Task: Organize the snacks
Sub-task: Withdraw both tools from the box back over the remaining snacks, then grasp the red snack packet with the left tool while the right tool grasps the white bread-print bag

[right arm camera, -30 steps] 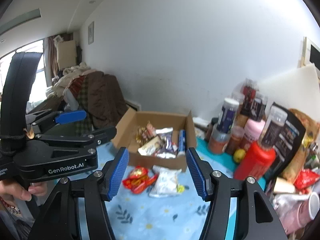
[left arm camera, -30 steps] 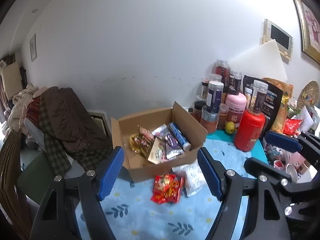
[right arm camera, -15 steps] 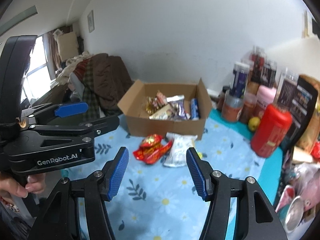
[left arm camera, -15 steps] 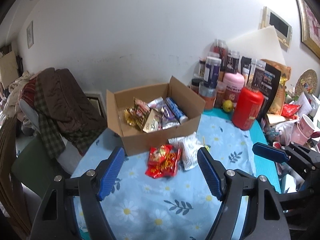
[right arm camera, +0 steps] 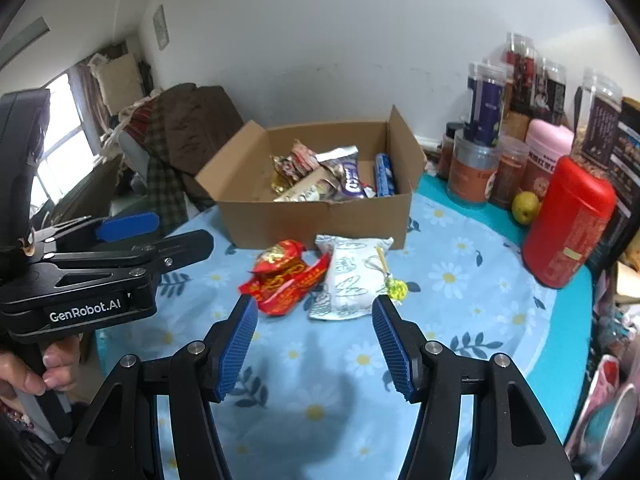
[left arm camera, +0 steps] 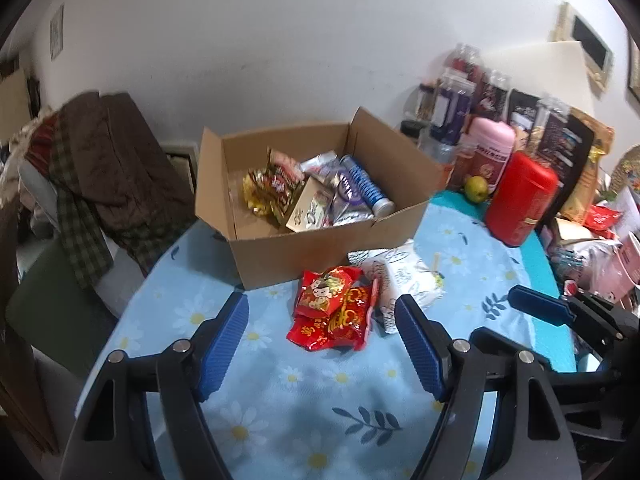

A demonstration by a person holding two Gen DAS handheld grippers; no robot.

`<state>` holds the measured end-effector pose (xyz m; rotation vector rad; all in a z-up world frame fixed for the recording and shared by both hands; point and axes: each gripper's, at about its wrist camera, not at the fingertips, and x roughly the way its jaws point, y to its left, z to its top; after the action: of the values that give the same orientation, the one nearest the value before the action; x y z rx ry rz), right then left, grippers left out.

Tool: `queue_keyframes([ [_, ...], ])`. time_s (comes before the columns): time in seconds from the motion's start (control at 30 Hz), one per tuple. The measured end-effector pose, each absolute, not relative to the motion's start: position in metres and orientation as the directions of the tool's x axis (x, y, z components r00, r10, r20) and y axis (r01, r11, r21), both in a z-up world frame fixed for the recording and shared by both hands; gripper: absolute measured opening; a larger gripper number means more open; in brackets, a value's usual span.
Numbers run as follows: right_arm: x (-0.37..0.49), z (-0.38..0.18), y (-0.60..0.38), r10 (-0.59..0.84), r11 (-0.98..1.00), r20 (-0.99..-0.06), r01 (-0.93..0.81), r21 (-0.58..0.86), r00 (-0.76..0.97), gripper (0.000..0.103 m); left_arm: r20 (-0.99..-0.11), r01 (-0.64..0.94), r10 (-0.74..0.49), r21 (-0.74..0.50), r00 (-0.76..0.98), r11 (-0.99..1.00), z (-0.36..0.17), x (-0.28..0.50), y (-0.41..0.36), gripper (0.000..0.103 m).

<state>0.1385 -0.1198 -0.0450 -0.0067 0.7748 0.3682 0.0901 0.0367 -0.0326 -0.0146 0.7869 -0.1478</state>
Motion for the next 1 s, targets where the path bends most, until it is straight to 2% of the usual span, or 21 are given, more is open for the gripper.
queue_keyframes([
  [0.3, 0.181, -0.081, -0.125, 0.322, 0.935, -0.745, -0.321, 0.152, 0.584, 0.060, -0.744, 0.121, -0.154, -0.099, 0.651, 0.988, -0.068, 0.132, 0.040, 0.076],
  [0.67, 0.210, -0.103, -0.139, 0.274, 0.954, -0.762, -0.265, 0.139, 0.587, 0.060, -0.780, 0.158, -0.216, -0.152, 0.587, 0.976, -0.106, 0.170, 0.033, 0.075],
  [0.73, 0.214, -0.105, -0.144, 0.259, 0.960, -0.761, -0.243, 0.137, 0.594, 0.060, -0.783, 0.158, -0.209, -0.143, 0.585, 0.977, -0.111, 0.173, 0.032, 0.069],
  [0.8, 0.218, -0.108, -0.149, 0.250, 0.964, -0.763, -0.225, 0.141, 0.596, 0.060, -0.790, 0.162, -0.214, -0.146, 0.575, 0.976, -0.115, 0.176, 0.032, 0.055],
  [0.87, 0.221, -0.111, -0.155, 0.234, 0.969, -0.768, -0.203, 0.138, 0.596, 0.058, -0.795, 0.174, -0.237, -0.166, 0.558, 0.970, -0.119, 0.179, 0.032, 0.046],
  [1.0, 0.228, -0.122, -0.162, 0.226, 0.972, -0.787, -0.181, 0.147, 0.575, 0.053, -0.795, 0.191, -0.227, -0.142, 0.562, 0.971, -0.121, 0.179, 0.027, 0.045],
])
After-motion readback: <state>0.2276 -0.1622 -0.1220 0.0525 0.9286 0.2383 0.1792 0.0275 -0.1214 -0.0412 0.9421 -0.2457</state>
